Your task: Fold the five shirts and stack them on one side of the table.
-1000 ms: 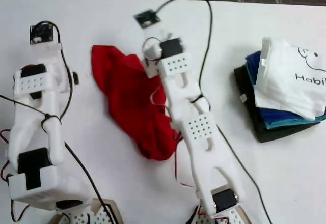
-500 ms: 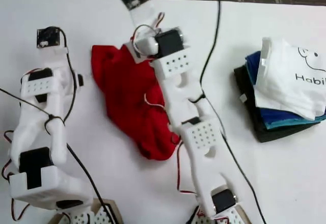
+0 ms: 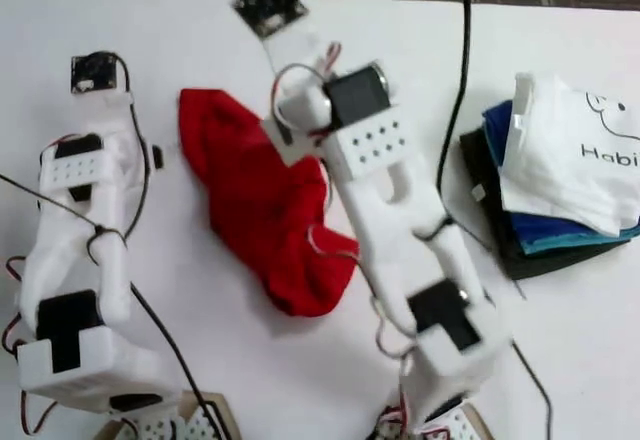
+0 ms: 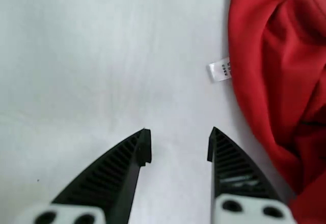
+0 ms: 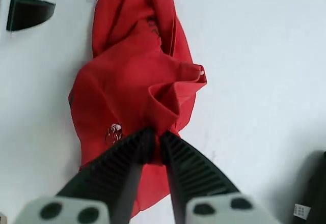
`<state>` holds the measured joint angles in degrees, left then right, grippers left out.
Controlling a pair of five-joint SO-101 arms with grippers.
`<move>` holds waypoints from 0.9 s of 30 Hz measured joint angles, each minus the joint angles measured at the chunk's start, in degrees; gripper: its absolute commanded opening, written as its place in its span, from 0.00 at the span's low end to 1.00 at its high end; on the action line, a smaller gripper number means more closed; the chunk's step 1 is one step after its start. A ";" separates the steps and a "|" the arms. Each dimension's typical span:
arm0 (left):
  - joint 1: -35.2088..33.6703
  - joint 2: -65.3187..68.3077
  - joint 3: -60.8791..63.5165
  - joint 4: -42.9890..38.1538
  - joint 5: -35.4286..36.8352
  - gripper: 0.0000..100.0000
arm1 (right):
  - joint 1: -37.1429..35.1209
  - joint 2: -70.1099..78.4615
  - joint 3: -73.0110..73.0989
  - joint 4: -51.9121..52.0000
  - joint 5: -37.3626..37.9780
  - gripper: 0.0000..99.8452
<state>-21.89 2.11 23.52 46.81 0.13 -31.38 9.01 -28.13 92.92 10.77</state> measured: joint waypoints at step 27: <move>0.09 0.00 0.00 0.00 0.00 0.20 | 1.23 -37.36 67.43 -41.14 12.57 0.26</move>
<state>-21.80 2.11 23.52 46.81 0.13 -30.15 -28.35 39.30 51.78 23.34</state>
